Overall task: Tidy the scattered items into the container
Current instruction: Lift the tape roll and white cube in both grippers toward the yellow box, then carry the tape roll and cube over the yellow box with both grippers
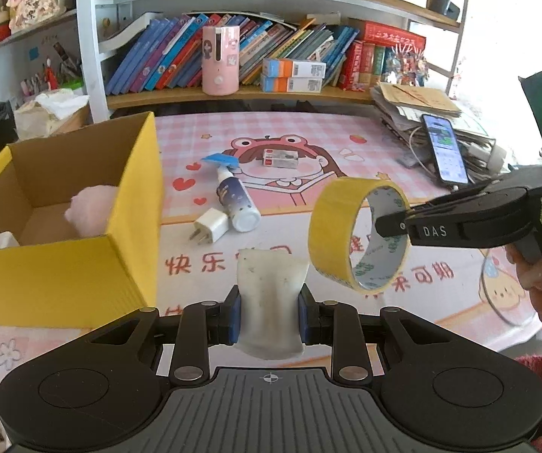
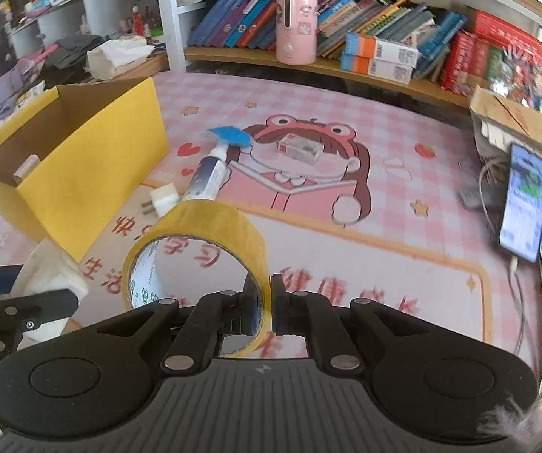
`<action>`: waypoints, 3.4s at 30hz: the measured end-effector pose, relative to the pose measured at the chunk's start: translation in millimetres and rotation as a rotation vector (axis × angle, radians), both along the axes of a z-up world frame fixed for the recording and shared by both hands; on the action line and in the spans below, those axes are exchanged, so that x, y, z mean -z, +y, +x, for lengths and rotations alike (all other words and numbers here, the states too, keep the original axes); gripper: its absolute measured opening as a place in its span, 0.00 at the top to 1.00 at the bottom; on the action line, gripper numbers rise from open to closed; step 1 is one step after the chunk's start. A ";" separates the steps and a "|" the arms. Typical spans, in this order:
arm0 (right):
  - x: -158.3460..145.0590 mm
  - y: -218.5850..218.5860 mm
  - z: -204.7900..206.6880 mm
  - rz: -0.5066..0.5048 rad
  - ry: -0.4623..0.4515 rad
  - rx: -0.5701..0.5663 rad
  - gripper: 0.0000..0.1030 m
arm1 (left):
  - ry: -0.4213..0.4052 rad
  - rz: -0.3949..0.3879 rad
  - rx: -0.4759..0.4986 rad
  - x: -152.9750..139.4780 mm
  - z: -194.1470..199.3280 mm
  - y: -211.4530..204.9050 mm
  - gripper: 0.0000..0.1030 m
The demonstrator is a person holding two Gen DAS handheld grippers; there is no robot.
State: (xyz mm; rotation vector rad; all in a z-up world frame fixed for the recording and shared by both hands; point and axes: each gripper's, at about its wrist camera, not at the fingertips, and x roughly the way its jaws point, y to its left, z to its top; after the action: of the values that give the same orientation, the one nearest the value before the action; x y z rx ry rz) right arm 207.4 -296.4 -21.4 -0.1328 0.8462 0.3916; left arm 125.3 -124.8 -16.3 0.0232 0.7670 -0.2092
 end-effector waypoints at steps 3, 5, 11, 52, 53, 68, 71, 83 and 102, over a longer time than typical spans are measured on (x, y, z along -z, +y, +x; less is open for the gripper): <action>-0.6 11.2 -19.5 0.001 0.002 0.015 0.94 | -0.006 -0.001 0.006 -2.4 -13.3 13.0 0.74; -2.3 20.9 -34.6 -0.004 -0.002 0.015 0.94 | -0.007 -0.005 0.012 -3.6 -22.4 21.6 0.74; -5.2 44.5 -74.8 -0.006 -0.005 0.032 0.94 | -0.022 0.019 0.036 -6.0 -52.3 45.9 0.74; -4.4 215.9 -184.5 -0.041 -0.023 -0.199 0.94 | -0.034 0.012 -0.138 -4.6 -154.5 199.6 0.74; -4.6 218.3 -183.2 -0.041 -0.023 -0.207 0.94 | -0.036 0.012 -0.145 -5.4 -153.5 202.0 0.74; -1.6 226.6 -161.6 -0.014 -0.010 -0.238 0.94 | -0.039 0.030 -0.144 -9.1 -130.7 206.2 0.74; -3.4 227.2 -153.4 -0.004 -0.016 -0.249 0.94 | -0.042 0.033 -0.142 -11.3 -122.9 205.8 0.74; -32.6 233.3 -109.7 0.056 -0.079 -0.297 0.93 | -0.094 0.053 -0.155 -35.6 -79.8 211.0 0.74; -81.1 258.4 29.8 0.099 -0.199 -0.280 0.93 | -0.193 0.141 -0.139 -69.6 35.6 224.1 0.74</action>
State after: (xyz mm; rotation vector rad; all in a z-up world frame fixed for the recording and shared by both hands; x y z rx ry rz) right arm 237.2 -38.0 59.7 -0.1960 0.6108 0.6712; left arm 161.0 99.3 53.3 0.1219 0.5868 -0.0190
